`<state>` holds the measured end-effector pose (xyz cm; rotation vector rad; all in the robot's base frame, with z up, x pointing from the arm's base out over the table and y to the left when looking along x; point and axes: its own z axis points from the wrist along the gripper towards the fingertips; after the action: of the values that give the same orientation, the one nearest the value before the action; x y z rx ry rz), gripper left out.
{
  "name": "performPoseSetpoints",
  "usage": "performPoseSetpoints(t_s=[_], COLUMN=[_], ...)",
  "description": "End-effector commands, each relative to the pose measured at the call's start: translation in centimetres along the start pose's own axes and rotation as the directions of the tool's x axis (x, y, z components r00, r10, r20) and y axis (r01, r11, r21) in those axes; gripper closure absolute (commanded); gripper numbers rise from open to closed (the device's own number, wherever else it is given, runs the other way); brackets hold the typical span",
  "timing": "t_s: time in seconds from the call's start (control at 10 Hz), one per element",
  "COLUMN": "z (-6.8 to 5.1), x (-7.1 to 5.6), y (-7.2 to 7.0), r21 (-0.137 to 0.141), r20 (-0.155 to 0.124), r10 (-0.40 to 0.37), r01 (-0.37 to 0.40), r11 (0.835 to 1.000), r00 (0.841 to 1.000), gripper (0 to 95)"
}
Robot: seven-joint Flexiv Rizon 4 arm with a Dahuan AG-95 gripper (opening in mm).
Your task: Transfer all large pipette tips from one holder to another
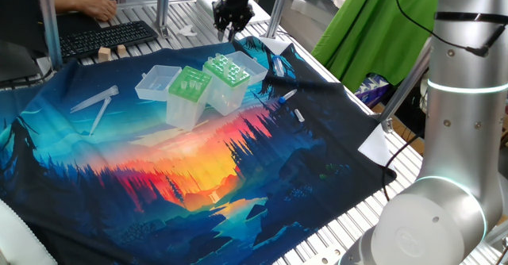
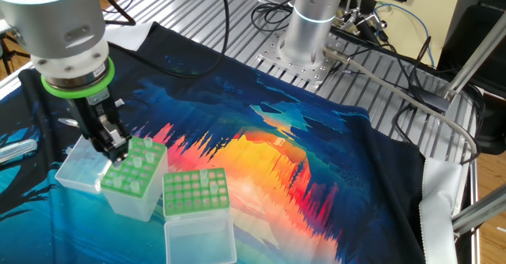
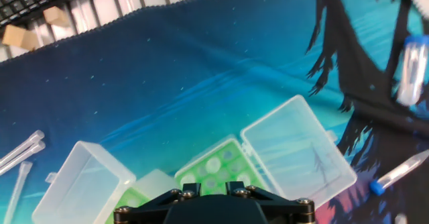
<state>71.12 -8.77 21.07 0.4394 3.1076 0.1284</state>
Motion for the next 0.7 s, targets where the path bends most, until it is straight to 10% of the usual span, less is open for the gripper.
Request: performPoseSetpoints(t_s=[0.1,0.7], z=[0.1,1.3], x=[1.7,6.2], y=[0.9,4.2], r21=[0.005,0.002], r20=[-0.012,-0.016], r10=[0.049,0.142], r01=[-0.049,-0.142], r11=[0.999,0.99], r00=[0.999,0.99], gripper=[76.0,76.0])
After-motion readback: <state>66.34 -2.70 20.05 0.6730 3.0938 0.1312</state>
